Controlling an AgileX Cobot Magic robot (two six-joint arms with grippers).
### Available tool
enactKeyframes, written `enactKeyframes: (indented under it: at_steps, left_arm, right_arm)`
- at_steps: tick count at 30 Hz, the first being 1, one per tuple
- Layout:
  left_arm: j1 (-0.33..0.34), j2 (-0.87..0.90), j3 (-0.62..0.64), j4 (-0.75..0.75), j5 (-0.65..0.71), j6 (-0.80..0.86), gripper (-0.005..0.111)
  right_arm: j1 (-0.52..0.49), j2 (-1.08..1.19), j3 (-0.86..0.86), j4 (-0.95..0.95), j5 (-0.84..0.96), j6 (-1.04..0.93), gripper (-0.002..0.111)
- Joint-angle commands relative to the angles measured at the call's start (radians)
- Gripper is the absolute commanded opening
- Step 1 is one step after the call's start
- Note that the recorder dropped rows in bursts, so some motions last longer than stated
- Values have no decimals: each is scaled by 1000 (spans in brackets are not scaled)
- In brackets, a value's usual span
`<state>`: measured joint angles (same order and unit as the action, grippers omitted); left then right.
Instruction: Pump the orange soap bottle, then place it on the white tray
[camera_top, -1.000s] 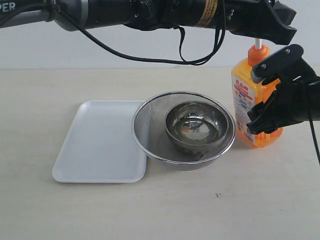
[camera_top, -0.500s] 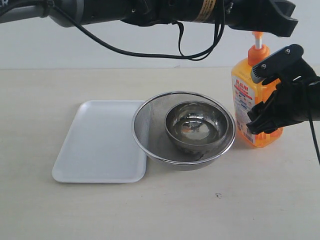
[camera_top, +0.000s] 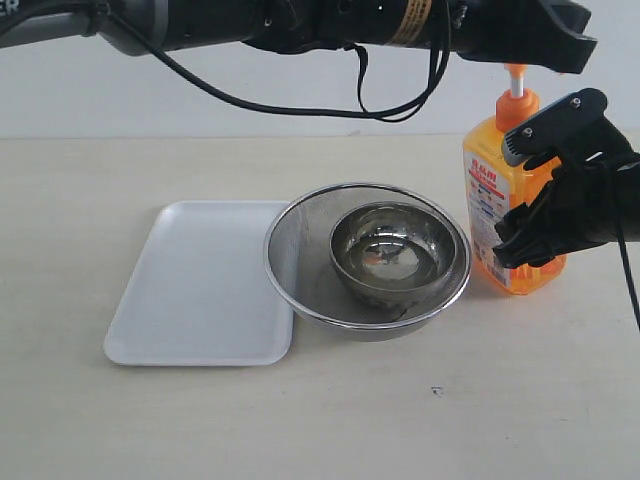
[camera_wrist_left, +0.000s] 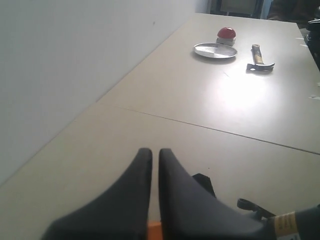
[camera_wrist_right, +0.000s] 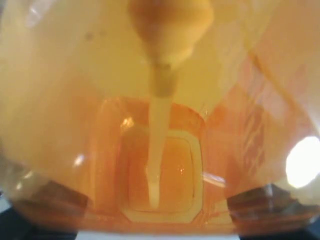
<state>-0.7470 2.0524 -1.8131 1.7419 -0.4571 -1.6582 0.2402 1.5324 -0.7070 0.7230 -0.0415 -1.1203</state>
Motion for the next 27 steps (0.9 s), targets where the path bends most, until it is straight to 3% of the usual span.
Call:
enactKeyframes:
  at_steps: [1,23,27]
  left_arm:
    - [-6,-2,-2,2,9,-11,5]
    - [-6,13,0,2,-16,-70,5]
    - [-6,13,11,2,-26,92,5]
  right_arm:
    - [0,-8,-3,0,-44,-2,0]
    - [0,-8,-3,0,-44,-2,0]
    - [0,-8,-3,0,-44,-2,0]
